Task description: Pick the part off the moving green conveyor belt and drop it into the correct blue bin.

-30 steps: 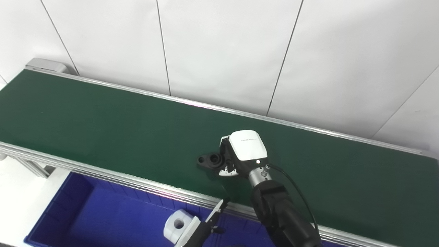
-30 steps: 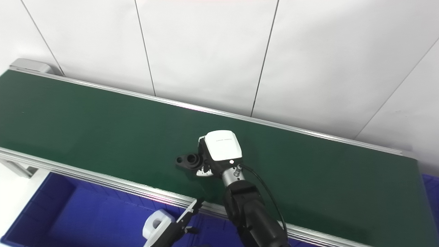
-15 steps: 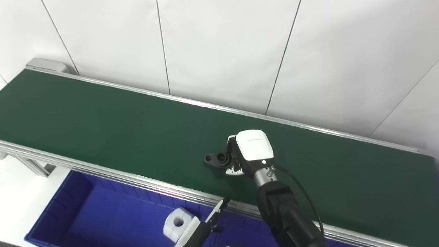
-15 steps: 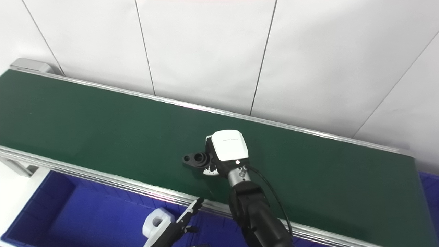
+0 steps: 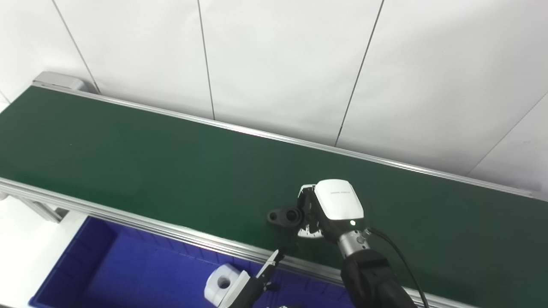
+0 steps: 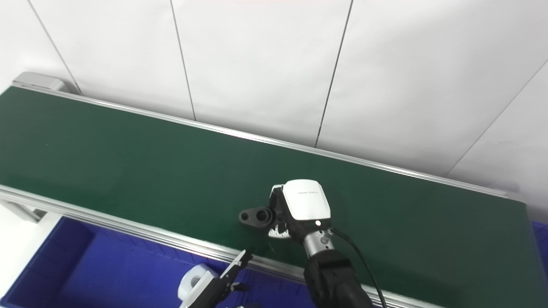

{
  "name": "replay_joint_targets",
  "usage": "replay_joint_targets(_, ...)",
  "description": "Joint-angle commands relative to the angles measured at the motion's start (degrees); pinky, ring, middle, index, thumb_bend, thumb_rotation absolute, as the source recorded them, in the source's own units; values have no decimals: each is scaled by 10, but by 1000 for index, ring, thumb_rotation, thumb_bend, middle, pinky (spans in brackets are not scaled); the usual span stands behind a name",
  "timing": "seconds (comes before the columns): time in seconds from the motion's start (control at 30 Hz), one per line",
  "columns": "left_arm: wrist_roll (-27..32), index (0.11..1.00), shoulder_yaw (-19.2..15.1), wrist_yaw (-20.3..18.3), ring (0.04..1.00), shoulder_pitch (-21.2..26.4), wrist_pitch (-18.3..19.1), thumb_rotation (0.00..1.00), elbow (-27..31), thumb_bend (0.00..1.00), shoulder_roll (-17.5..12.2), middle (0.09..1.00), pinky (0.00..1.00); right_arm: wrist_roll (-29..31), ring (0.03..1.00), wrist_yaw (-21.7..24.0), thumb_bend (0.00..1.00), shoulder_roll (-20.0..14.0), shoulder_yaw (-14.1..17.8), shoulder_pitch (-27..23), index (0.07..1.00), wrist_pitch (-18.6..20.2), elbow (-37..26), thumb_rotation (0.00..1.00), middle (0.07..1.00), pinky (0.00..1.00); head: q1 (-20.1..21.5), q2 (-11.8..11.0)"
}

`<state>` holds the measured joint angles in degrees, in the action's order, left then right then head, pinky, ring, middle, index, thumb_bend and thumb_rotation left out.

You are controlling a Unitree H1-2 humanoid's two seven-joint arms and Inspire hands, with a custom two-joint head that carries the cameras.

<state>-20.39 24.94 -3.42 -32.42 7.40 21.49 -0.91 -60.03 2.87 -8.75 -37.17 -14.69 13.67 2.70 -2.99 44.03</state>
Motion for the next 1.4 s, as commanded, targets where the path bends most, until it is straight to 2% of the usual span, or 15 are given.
replay_joint_targets(0.0, 9, 1000, 10, -11, 994, -8, -5, 844, 24, 776, -2, 1000, 762, -3, 161, -1, 511, -11, 23, -1, 485, -2, -59, 131, 251, 100, 11, 2)
replay_joint_targets(0.27, 33, 1000, -25, -30, 997, -5, -5, 876, 41, 768, -43, 1000, 788, -43, 183, 60, 506, -33, 65, 79, 488, 2, -218, 130, 276, 120, 83, 9)
replay_joint_targets(0.43, 33, 1000, -44, -43, 989, -4, -2, 917, 55, 737, -68, 1000, 818, -93, 166, 85, 510, -18, 76, 129, 487, 5, -268, 131, 261, 107, 122, 17)
replay_joint_targets(0.57, 51, 1000, -63, -54, 980, -4, 4, 917, 69, 711, -85, 1000, 822, -120, 154, 97, 511, -18, 88, 200, 484, -6, -322, 131, 251, 95, 165, 33)
replay_joint_targets(0.63, 62, 1000, -77, -61, 981, -3, 7, 920, 79, 696, -97, 1000, 841, -124, 162, 118, 510, -16, 90, 239, 484, -9, -356, 130, 257, 97, 200, 49)
replay_joint_targets(0.73, 76, 1000, -94, -72, 988, -1, 16, 929, 92, 694, -110, 1000, 864, -139, 178, 148, 513, -6, 92, 284, 485, -12, -389, 127, 276, 109, 219, 60)
replay_joint_targets(0.8, 80, 1000, -97, -75, 989, -1, 19, 931, 95, 695, -112, 1000, 869, -146, 183, 156, 514, 1, 97, 293, 485, -18, -394, 126, 281, 112, 219, 60)
replay_joint_targets(0.83, 85, 1000, -103, -79, 993, 3, 25, 933, 99, 701, -118, 1000, 874, -150, 180, 152, 513, 8, 94, 314, 486, -19, -398, 126, 278, 110, 243, 77)
replay_joint_targets(0.87, 90, 1000, -108, -83, 996, 5, 29, 935, 103, 704, -122, 1000, 877, -152, 178, 150, 513, 14, 92, 330, 486, -20, -401, 126, 275, 108, 243, 77)
replay_joint_targets(0.9, 96, 1000, -115, -89, 998, 10, 38, 936, 109, 706, -128, 1000, 879, -164, 176, 157, 513, 23, 87, 348, 486, -17, -401, 126, 274, 107, 254, 93)
replay_joint_targets(1.0, 107, 1000, -128, -100, 999, 20, 65, 930, 126, 732, -140, 1000, 874, -192, 163, 183, 509, 48, 81, 373, 487, -12, -396, 129, 260, 98, 263, 104)
replay_joint_targets(1.07, 109, 1000, -133, -106, 998, 22, 75, 929, 133, 738, -142, 1000, 872, -200, 163, 193, 509, 58, 84, 378, 487, -16, -396, 129, 262, 97, 266, 108)
replay_joint_targets(1.1, 112, 1000, -136, -108, 997, 27, 78, 929, 133, 739, -145, 1000, 872, -207, 163, 203, 509, 64, 84, 380, 487, -15, -387, 129, 262, 97, 279, 122)
replay_joint_targets(1.2, 114, 1000, -143, -114, 983, 37, 89, 914, 139, 745, -150, 1000, 807, -228, 153, 233, 511, 73, 85, 370, 487, -14, -360, 127, 248, 90, 283, 131)
replay_joint_targets(1.37, 113, 1000, -141, -115, 968, 41, 90, 918, 138, 753, -148, 1000, 799, -256, 144, 278, 514, 72, 90, 354, 487, -18, -339, 118, 235, 82, 274, 133)
